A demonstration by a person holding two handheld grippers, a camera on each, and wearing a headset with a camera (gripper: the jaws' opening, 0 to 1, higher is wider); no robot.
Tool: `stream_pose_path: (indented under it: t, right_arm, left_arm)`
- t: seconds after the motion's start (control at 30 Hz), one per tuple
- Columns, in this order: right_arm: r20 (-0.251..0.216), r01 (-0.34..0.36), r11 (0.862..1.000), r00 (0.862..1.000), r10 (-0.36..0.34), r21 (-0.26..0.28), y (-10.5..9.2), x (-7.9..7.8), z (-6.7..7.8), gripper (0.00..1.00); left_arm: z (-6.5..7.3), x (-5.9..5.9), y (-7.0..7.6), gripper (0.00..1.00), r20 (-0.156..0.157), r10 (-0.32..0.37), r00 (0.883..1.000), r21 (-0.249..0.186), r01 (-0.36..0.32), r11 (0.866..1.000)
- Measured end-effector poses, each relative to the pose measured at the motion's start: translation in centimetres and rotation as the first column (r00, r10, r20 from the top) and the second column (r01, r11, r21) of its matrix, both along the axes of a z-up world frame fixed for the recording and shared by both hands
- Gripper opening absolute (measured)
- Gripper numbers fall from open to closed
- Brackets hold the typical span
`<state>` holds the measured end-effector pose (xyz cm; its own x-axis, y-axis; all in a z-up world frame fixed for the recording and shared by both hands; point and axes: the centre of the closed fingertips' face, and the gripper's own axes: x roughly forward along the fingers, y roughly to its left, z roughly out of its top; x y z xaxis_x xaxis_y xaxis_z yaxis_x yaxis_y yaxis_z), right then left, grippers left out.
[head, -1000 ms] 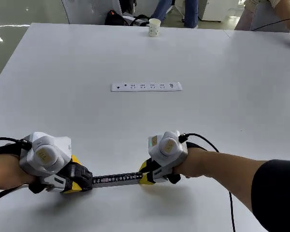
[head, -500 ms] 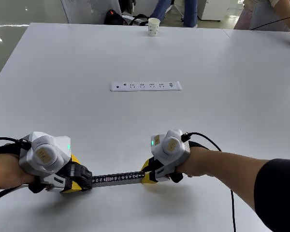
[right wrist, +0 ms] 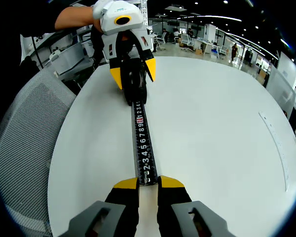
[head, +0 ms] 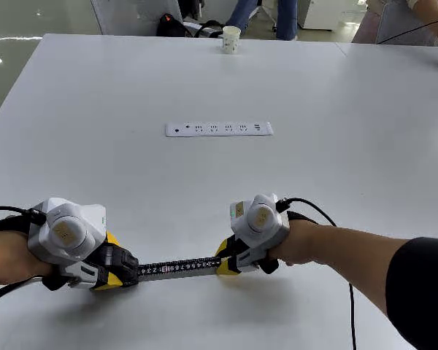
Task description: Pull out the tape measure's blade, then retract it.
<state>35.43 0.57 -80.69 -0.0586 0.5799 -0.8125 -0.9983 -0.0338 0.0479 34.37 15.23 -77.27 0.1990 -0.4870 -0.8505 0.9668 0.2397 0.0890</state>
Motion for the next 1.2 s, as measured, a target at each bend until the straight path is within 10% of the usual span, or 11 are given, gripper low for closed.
stream_pose_path:
  t: [1.2]
  right_arm:
    - [-0.002,0.019,1.000,1.000,-0.019,-0.007,-1.7,0.3,0.0,0.09]
  left_arm:
    - [0.0,0.0,0.1,0.32,0.001,0.004,1.000,-0.002,-0.004,1.000]
